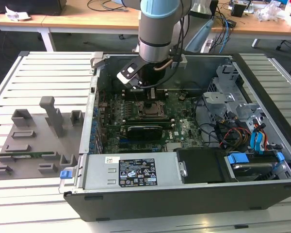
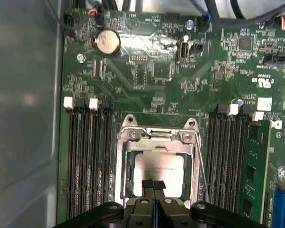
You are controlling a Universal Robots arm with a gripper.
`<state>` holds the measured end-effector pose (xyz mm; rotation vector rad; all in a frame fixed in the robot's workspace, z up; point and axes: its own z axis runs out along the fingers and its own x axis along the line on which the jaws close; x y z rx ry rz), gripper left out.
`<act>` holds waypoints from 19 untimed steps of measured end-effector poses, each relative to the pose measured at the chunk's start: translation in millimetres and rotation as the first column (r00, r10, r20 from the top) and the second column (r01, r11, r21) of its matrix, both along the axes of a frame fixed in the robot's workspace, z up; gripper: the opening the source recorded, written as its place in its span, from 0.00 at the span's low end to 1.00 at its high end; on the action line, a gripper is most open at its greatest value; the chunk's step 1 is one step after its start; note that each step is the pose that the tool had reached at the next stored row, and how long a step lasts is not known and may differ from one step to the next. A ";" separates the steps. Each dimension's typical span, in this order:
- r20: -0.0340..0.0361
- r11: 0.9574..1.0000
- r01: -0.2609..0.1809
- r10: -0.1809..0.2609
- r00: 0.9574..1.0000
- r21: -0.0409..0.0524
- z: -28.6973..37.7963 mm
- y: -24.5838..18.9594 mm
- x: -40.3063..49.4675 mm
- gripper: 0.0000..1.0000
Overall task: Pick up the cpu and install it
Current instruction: 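Close the cpu cover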
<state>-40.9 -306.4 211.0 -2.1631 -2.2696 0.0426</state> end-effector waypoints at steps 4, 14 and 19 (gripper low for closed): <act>0.000 1.000 0.000 0.000 1.000 0.000 -5.0 0.0 -7.6 0.11; 0.000 1.000 0.000 0.000 1.000 0.000 -2.8 0.0 10.0 0.11; -0.001 1.000 0.000 0.000 1.000 0.000 3.9 0.0 20.1 0.11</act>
